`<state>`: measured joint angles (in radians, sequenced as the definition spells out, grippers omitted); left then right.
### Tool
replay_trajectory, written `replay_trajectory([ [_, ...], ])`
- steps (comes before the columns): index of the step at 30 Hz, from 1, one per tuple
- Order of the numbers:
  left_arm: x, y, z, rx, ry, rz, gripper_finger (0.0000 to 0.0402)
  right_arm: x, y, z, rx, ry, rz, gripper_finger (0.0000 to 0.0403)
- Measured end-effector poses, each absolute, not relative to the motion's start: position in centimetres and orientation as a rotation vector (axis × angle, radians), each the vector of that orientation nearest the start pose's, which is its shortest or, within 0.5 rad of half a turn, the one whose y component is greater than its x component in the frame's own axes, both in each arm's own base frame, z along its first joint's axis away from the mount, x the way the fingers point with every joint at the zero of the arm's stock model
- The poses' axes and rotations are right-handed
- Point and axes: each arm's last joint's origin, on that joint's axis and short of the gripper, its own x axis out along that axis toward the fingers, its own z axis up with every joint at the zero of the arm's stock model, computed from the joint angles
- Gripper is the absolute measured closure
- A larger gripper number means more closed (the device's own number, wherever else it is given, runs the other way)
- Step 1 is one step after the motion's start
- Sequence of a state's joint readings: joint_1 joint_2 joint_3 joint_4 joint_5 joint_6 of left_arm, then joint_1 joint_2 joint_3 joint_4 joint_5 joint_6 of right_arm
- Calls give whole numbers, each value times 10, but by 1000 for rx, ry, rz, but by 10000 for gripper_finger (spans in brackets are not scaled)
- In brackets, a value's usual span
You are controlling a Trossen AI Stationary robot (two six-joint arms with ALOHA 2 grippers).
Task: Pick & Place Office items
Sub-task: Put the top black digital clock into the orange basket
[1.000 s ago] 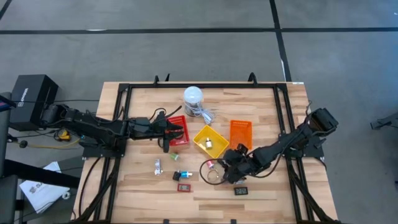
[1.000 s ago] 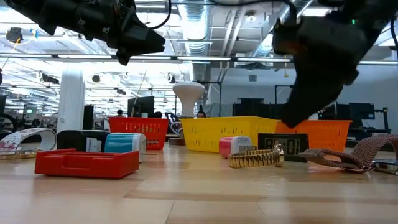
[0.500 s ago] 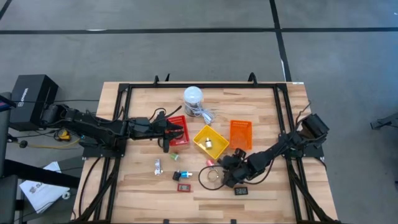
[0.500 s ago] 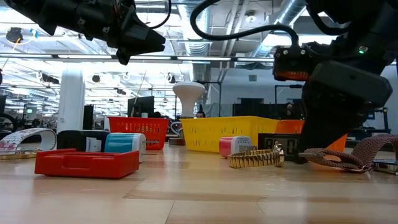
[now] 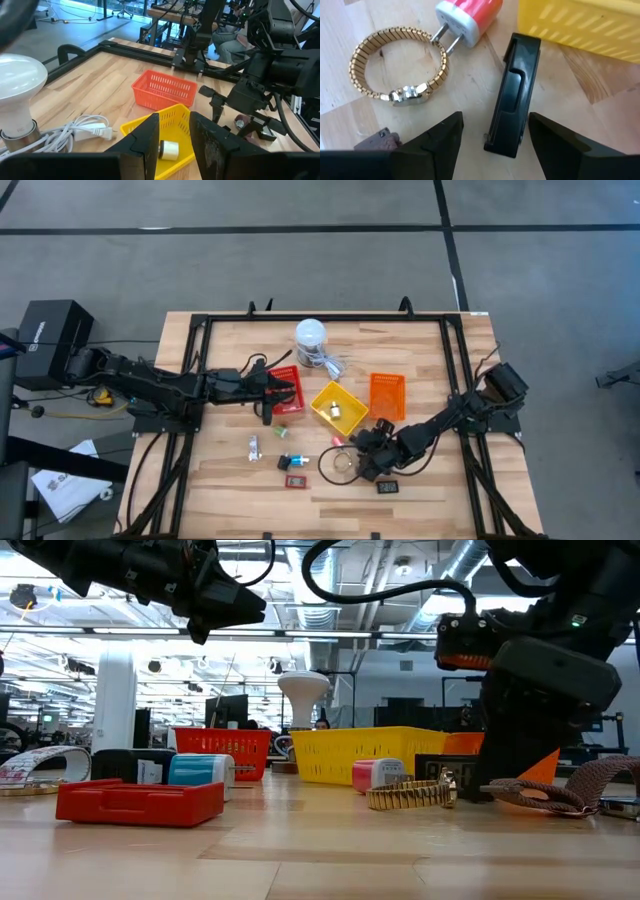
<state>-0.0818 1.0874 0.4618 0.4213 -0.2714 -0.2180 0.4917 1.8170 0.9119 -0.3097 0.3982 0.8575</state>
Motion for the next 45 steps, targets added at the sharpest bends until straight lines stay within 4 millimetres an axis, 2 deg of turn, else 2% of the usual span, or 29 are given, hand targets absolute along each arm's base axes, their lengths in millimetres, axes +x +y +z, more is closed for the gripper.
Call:
replay_trajectory([
  [7, 225, -11, 223, -181, 180, 210, 300, 288, 132, 116, 269, 1019, -393, 224],
  [18, 225, -11, 223, -181, 180, 210, 300, 288, 131, 115, 274, 1013, -406, 304],
  [25, 225, -11, 223, -181, 180, 210, 300, 288, 131, 115, 318, 1003, -434, 339],
  [33, 225, -11, 223, -181, 180, 210, 300, 289, 131, 117, 317, 1010, -435, 348],
  [37, 225, -11, 223, -181, 180, 210, 300, 290, 133, 124, 300, 1052, -432, 348],
  [45, 225, -11, 223, -181, 180, 210, 300, 279, 128, 158, 254, 1112, -469, 348],
])
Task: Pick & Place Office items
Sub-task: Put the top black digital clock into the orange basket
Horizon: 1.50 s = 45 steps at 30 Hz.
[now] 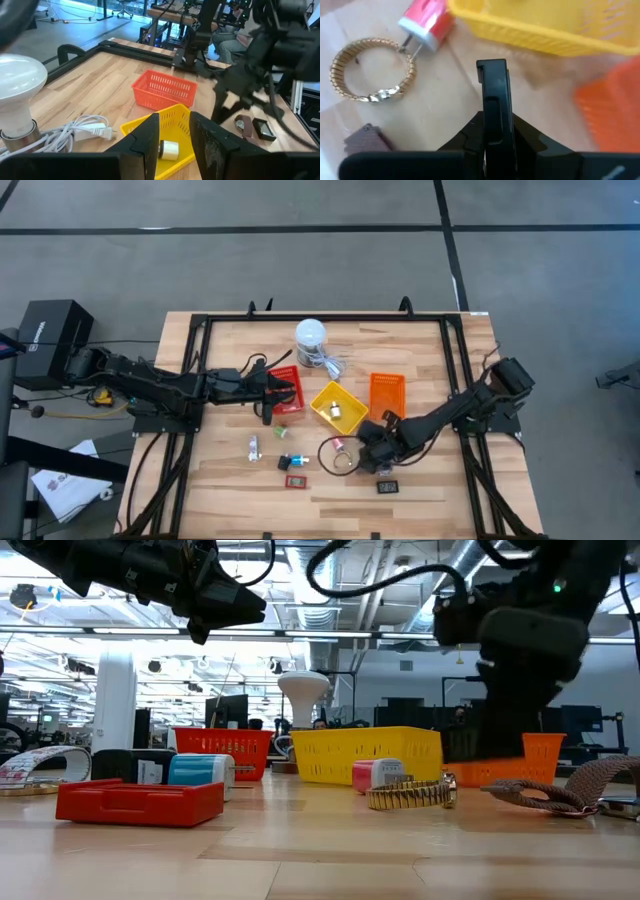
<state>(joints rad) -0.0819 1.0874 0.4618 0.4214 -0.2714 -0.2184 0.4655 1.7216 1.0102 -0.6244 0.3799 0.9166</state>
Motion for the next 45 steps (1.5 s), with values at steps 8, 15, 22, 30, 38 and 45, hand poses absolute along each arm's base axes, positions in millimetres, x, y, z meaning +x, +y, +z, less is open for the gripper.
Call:
replay_trajectory([
  [8, 225, -11, 223, -181, 178, 210, 300, 243, 106, 212, 162, 1063, -613, 348],
  [15, 225, -11, 224, -182, 175, 209, 300, 219, 67, 205, 209, 1039, -842, 348],
  [22, 225, -11, 224, -182, 174, 209, 300, 231, 44, 182, 224, 1031, -742, 348],
  [30, 225, -11, 224, -182, 174, 209, 300, 227, 17, 162, 297, 1133, -699, 343],
  [38, 225, -11, 224, -182, 174, 209, 300, 229, 10, 156, 299, 1157, -606, 341],
  [45, 225, -11, 224, -190, 173, 210, 300, 233, 7, 157, 238, 1138, -540, 307],
])
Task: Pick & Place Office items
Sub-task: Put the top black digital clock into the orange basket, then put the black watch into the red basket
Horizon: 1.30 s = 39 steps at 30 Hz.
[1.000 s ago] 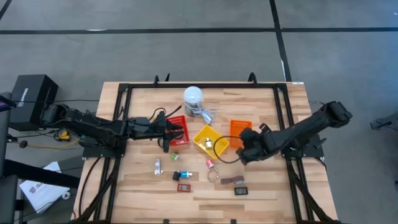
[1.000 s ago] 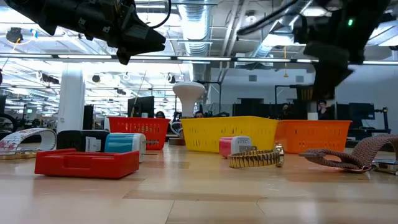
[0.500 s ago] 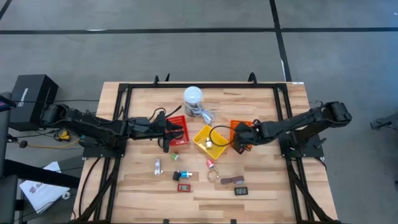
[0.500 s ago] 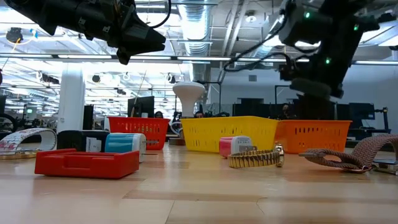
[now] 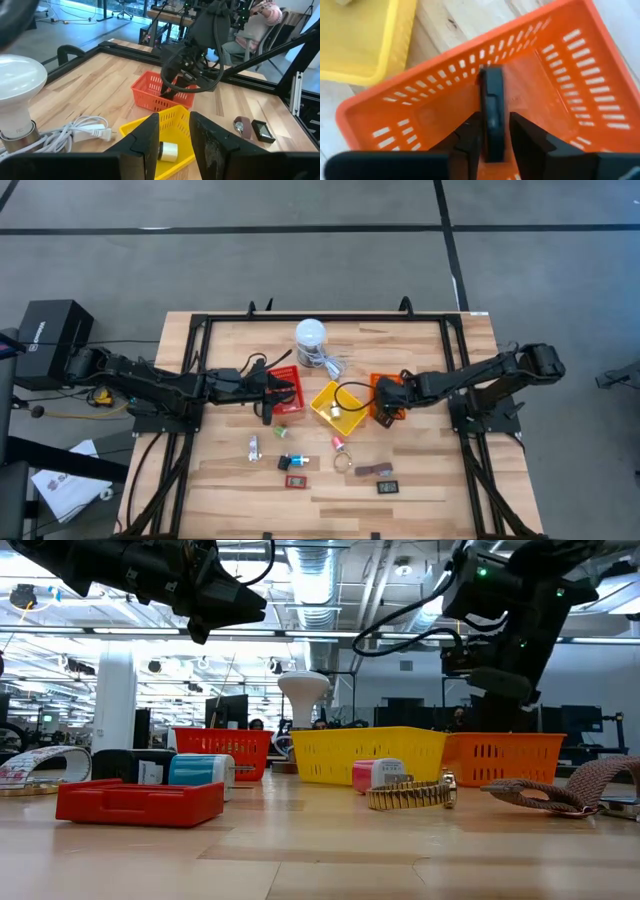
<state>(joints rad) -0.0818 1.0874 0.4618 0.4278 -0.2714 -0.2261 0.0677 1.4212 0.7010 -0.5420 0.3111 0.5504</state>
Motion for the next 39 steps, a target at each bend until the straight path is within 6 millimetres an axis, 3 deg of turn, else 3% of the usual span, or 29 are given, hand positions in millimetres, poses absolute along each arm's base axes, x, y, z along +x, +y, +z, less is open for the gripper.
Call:
replay_trajectory([
  [8, 225, -11, 224, -208, 171, 212, 300, 240, 6, 168, 126, 1147, -463, 246],
  [11, 225, -11, 224, -209, 173, 197, 300, 250, 6, 184, 61, 1123, -408, 231],
  [18, 225, -14, 223, -218, 185, 107, 300, 264, 10, 235, -318, 1033, -153, 214],
  [22, 225, -18, 223, -205, 189, 81, 300, 246, 7, 249, -223, 959, -184, 214],
  [30, 222, -30, 218, -155, 267, -45, 300, 188, 20, 223, 13, 765, -124, 224],
  [35, 218, -42, 209, -123, 361, -114, 300, 174, 27, 220, 28, 443, -47, 227],
  [39, 215, -49, 207, -8, 382, -154, 300, 166, 28, 219, -12, 318, -15, 226],
])
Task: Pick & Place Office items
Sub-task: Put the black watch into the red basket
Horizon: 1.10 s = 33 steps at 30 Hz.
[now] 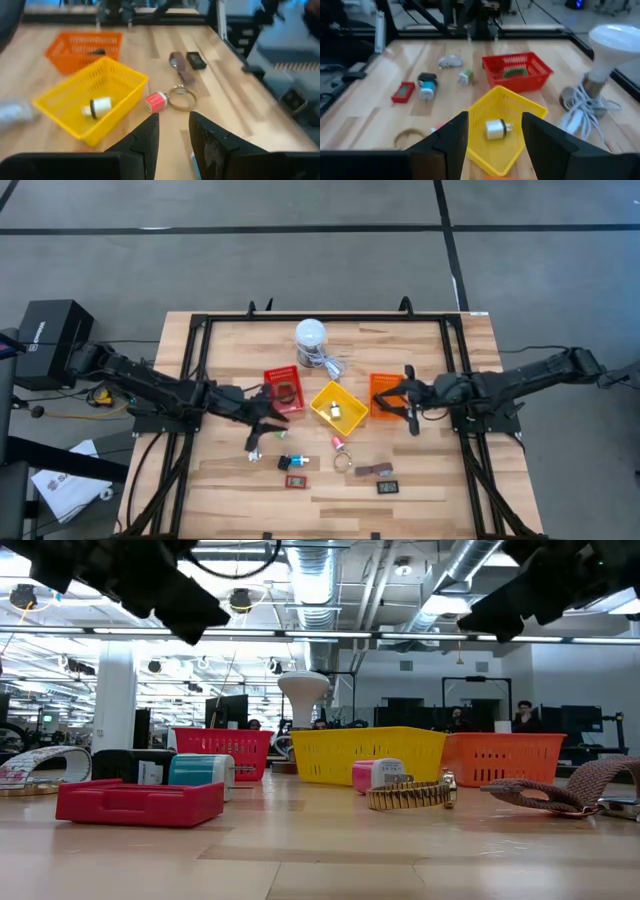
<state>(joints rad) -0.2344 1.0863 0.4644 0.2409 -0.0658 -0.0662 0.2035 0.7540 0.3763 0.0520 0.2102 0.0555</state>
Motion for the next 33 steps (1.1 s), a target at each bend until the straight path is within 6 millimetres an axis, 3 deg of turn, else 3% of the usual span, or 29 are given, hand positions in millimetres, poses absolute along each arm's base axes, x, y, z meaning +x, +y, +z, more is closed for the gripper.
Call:
replay_trajectory([
  [9, 219, -49, 219, 141, 406, -142, 296, 165, 28, 216, 72, 319, -29, 227],
  [16, 217, -49, 215, 167, 453, -71, 259, 168, 28, 212, 100, 337, -36, 228],
  [25, 196, -42, 186, -164, 816, 140, 235, 170, 29, 210, 101, 352, -38, 228],
  [33, 184, -38, 165, -222, 883, 233, 252, 176, 29, 202, 68, 404, -43, 228],
])
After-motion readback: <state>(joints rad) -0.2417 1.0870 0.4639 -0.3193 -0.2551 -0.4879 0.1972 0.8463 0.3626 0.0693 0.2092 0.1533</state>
